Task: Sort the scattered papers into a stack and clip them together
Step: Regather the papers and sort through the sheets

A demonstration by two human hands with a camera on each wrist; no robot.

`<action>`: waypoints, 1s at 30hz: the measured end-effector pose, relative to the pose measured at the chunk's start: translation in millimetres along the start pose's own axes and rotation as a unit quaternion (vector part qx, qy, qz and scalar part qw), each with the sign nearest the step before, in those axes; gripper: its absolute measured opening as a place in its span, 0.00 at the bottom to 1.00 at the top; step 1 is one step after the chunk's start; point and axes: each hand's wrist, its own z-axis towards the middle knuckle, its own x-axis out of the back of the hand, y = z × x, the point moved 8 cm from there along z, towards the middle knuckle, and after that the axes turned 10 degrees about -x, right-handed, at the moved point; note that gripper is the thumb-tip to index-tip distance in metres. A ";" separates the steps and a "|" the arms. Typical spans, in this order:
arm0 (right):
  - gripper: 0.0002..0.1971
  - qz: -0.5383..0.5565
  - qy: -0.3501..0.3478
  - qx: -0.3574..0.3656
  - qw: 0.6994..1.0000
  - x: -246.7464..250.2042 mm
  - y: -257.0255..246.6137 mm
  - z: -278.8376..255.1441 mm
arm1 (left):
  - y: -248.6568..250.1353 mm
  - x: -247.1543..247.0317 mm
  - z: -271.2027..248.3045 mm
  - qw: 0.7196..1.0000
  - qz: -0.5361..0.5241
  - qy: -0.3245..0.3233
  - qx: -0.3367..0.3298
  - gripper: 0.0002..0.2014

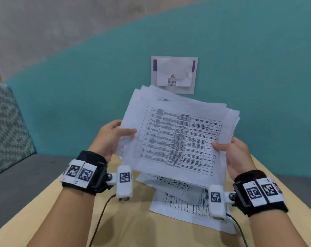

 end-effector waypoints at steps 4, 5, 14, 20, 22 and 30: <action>0.17 -0.064 0.016 0.049 0.997 -3.2 -2.0 -0.7 | -14.0 -2.2 2.1 0.990 0.137 0.016 -0.022 0.17; 0.17 -0.073 0.018 0.064 0.995 -5.1 -2.7 -1.6 | -16.8 -3.5 2.1 0.990 0.138 0.019 -0.022 0.18; 0.13 -0.056 0.002 0.056 0.997 -11.9 5.2 -0.7 | -31.6 -10.7 -1.3 0.995 0.093 0.025 -0.007 0.18; 0.13 -0.055 0.014 0.047 0.997 -6.4 7.4 -1.9 | -33.0 -16.1 -4.2 0.996 0.087 0.022 0.001 0.17; 0.12 -0.053 0.033 0.061 0.996 -4.3 5.5 -2.8 | -35.3 -15.1 -3.7 0.995 0.088 0.038 0.010 0.17; 0.11 0.110 0.110 0.036 0.987 1.9 2.4 -3.8 | -34.9 -21.0 -5.5 0.994 -0.006 0.101 0.031 0.53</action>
